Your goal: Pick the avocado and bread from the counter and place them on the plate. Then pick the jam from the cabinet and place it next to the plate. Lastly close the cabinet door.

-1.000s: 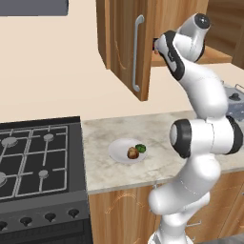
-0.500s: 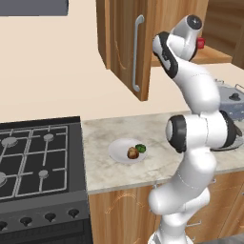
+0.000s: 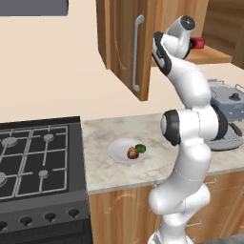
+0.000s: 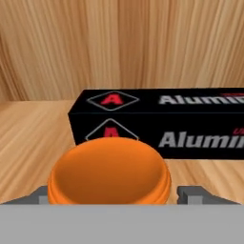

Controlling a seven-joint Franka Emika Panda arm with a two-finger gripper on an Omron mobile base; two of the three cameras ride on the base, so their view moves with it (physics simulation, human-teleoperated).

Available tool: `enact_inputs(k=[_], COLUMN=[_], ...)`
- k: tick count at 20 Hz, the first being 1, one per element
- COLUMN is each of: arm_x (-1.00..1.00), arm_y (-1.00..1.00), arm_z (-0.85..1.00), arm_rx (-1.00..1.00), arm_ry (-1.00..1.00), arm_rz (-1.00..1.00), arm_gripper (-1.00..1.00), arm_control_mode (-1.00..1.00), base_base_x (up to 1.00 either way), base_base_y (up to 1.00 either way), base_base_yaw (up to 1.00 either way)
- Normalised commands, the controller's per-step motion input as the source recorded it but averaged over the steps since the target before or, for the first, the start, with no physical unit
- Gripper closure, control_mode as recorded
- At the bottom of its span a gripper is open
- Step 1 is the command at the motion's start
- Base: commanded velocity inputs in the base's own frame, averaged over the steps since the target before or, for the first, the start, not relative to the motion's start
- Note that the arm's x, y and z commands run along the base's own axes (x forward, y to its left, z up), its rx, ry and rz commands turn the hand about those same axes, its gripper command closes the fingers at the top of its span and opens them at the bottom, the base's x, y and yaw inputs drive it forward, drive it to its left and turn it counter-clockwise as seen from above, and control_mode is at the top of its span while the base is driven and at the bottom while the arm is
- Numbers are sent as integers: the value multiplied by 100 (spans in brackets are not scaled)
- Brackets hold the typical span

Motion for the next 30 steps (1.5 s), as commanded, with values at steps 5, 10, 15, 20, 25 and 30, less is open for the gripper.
enact_inputs(k=[5, 10, 15, 20, 25, 30], arm_x=[2, -45, -74, -92, -100, -100], arm_y=[0, 0, 0, 0, 0, 0], arm_z=[-2, -26, -9, 0, 0, -2], arm_rx=[0, 4, 2, 0, 4, 1], arm_ry=[0, -1, -9, -15, -12, -4], arm_rz=[0, 0, 0, 0, 1, 1], arm_gripper=[100, 100, 100, 100, 100, 100], arm_control_mode=[-100, -100, -100, -100, -100, -100], base_base_x=[0, 0, 0, 0, 0, 0], base_base_y=[0, 0, 0, 0, 0, 0], base_base_yaw=[0, 0, 0, 0, 0, 0])
